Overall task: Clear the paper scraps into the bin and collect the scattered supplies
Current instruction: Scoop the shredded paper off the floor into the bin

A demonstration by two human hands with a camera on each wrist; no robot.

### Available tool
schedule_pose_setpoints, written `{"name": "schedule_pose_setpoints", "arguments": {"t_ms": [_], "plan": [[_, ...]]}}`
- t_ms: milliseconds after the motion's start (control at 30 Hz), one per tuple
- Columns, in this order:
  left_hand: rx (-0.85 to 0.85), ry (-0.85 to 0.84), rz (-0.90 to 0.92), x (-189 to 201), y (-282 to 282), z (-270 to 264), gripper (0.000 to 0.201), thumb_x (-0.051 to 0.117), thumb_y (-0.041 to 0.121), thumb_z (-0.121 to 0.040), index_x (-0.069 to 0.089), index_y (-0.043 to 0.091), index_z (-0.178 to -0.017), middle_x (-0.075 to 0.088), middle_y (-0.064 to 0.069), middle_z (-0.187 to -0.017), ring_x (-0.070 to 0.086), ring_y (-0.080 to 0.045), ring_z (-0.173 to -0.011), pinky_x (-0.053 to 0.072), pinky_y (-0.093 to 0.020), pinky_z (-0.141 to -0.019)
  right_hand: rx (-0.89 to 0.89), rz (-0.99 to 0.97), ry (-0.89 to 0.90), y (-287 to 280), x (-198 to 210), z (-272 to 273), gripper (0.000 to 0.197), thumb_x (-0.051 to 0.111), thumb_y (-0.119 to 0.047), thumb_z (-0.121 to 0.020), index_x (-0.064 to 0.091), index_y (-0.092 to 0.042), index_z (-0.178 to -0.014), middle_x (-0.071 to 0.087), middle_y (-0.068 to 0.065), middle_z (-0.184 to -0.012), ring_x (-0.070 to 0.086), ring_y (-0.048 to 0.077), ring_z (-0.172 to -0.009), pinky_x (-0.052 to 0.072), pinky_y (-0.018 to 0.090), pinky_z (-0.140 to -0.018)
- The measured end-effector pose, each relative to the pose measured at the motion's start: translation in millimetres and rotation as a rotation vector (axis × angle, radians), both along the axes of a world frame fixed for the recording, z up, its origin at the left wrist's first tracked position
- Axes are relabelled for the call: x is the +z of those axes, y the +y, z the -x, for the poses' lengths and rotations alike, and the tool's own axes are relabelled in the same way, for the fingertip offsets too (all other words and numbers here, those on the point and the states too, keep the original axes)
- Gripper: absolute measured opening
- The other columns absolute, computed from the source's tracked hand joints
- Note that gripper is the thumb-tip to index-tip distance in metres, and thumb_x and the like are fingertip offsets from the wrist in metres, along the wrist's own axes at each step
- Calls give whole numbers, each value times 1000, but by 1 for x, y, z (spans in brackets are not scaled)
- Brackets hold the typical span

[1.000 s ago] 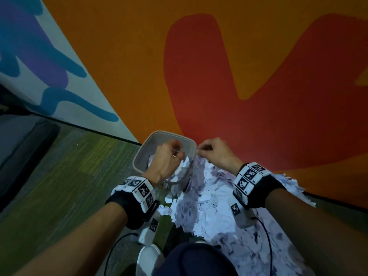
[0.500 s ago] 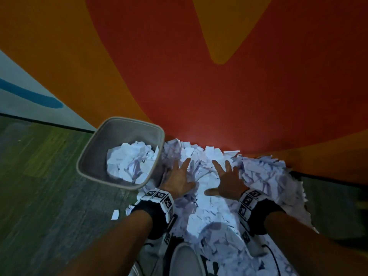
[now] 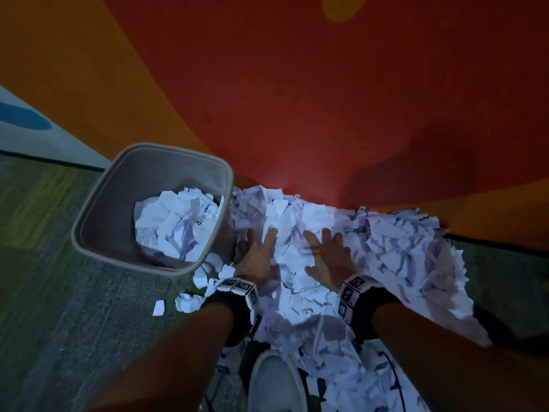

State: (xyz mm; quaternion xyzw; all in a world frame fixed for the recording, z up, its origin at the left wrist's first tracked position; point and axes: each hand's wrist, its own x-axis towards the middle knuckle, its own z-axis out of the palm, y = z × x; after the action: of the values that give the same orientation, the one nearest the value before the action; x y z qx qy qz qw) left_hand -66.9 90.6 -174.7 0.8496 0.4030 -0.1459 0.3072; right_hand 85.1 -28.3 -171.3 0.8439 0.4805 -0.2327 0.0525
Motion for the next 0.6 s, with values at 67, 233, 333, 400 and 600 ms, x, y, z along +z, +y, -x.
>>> {"name": "schedule_pose_setpoints", "arguments": {"t_ms": [67, 233, 333, 400, 600], "plan": [[0, -91, -16, 1, -3, 2, 65, 68, 16, -85, 34, 28, -140, 23, -13, -138, 32, -37, -125, 52, -44, -90, -2, -69, 88, 0, 0, -1, 66, 66, -24, -86, 33, -25, -143, 36, 9, -134, 41, 34, -117, 47, 39, -82], [-44, -60, -61, 18, 1, 2, 39, 49, 11, -98, 46, 11, -137, 39, -23, -138, 44, -37, -125, 42, -41, -105, -186, -158, 341, 8, 30, -10, 61, 67, -9, -86, 44, -12, -142, 50, 15, -128, 51, 33, -121, 41, 31, -97], [41, -168, -54, 39, 6, 1, 36, 54, -1, -86, 53, 10, -120, 54, -15, -118, 56, -33, -111, 46, -39, -93, -318, -214, 421, 9, 60, -20, 65, 69, -7, -86, 43, -9, -146, 59, 17, -128, 60, 26, -110, 48, 31, -94], [54, -210, -17, 63, 8, -1, 28, 53, -3, -88, 55, 9, -113, 59, -14, -108, 62, -32, -99, 51, -36, -82, -312, -236, 426, 5, 83, -23, 69, 70, -12, -88, 37, -9, -149, 51, 16, -141, 52, 27, -125, 42, 30, -99], [54, -368, -1, 135, -2, 1, 22, 46, -6, -87, 51, 15, -81, 64, -4, -78, 64, -22, -71, 52, -31, -61, -303, -431, 483, -15, 137, -27, 21, 75, -10, -81, 60, -20, -91, 61, -5, -78, 57, 2, -67, 42, 18, -59]]}}
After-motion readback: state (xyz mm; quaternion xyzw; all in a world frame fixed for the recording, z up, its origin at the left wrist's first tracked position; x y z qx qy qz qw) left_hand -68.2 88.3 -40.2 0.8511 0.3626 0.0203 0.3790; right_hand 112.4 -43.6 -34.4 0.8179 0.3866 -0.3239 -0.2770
